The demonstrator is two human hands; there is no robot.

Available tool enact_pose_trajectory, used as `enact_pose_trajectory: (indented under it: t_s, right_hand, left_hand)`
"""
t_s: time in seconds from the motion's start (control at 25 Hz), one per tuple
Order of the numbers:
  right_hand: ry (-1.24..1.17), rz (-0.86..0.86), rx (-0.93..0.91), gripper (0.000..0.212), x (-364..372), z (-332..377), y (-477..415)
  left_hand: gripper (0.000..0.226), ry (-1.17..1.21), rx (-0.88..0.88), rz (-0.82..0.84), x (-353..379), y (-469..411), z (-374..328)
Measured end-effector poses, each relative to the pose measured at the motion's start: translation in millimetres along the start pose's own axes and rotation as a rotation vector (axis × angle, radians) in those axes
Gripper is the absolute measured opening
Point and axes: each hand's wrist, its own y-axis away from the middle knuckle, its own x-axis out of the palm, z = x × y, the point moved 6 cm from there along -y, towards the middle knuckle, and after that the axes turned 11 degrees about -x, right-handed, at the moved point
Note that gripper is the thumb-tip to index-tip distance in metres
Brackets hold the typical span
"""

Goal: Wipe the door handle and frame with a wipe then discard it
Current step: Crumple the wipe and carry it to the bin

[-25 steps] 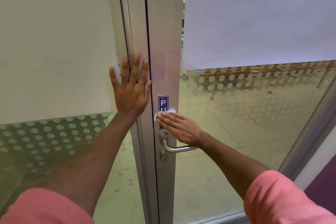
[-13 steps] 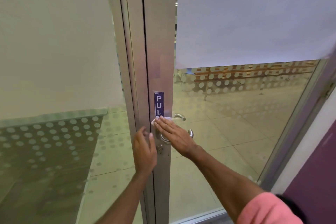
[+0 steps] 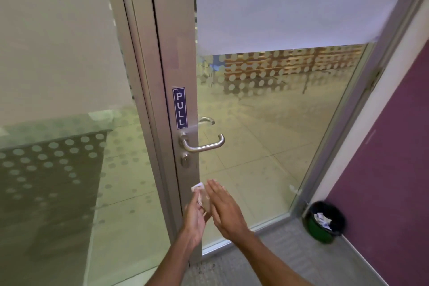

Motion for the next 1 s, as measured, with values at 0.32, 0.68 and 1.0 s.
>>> enact_pose_trajectory:
  t_s: [0.32, 0.68, 1.0]
  right_hand:
    - [-0.841, -0.297, 0.877, 0.045, -37.3, -117.6, 148.9]
    - [-0.734, -0.481, 1.084, 0.035, -136.5, -223.7, 302.4]
    - [-0.552, -0.491, 1.115, 0.029, -201.2, -306.4, 357.3]
  left_hand:
    - [0.031, -0.557, -0.131, -0.009, 65.6, -6.8, 121.9]
    - [0.038, -0.913, -0.054, 0.141, 214.5, -19.4, 247.4]
    - [0.034, -1.131, -0.161, 0.301, 313.7, -80.1, 327.4]
